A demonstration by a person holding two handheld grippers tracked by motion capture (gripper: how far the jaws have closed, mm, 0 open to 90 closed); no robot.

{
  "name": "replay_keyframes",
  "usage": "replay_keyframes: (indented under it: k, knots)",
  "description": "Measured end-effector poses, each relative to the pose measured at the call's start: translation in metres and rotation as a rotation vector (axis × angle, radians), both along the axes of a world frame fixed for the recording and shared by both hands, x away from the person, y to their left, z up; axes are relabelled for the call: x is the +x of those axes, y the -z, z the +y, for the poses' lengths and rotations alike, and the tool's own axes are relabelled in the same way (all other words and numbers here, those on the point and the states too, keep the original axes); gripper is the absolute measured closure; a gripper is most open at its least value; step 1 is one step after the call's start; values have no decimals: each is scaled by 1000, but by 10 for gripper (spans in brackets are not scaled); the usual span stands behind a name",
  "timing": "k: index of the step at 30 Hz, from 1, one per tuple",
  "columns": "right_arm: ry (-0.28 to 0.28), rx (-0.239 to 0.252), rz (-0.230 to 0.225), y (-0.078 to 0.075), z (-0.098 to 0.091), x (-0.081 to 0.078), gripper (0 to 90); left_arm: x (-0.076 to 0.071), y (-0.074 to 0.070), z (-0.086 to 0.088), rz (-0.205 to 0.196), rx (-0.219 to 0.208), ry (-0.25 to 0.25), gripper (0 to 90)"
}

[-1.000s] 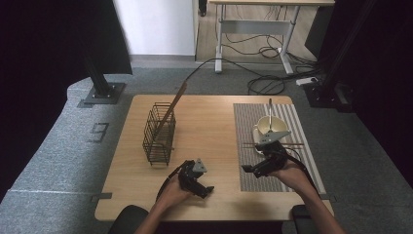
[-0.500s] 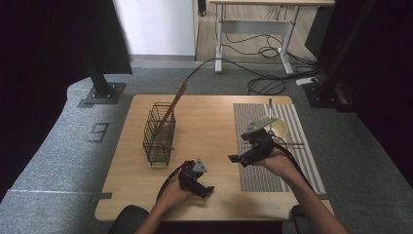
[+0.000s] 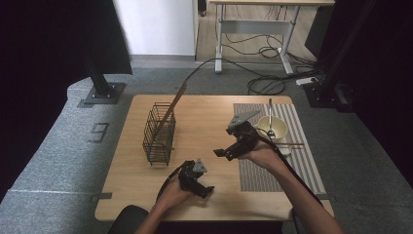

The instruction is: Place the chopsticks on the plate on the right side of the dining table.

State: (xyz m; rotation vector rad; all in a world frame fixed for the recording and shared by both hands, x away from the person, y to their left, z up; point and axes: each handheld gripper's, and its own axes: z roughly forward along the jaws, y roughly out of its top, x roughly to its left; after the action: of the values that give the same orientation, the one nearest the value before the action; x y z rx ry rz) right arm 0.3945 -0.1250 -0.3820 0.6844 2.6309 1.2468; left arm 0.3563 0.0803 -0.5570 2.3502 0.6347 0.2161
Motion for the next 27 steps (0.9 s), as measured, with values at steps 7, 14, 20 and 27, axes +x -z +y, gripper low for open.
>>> replay_keyframes:
  k: [7, 14, 20, 27]
  knots:
    - [-35, -2, 6, -4, 23, 7, 16, 0, 0, 0, 0, 3, 4, 0]
    - [-73, 1, 7, -6, 47, 11, 19, 0, 0, 0, -1, 2, 4, 0]
    - [-108, -10, 10, -5, 68, 14, 19, 0, 0, 0, -2, 2, 3, 0]
    - [-156, 12, 18, -5, 90, 14, 21, 0, 0, 0, -1, 4, 0, 0]
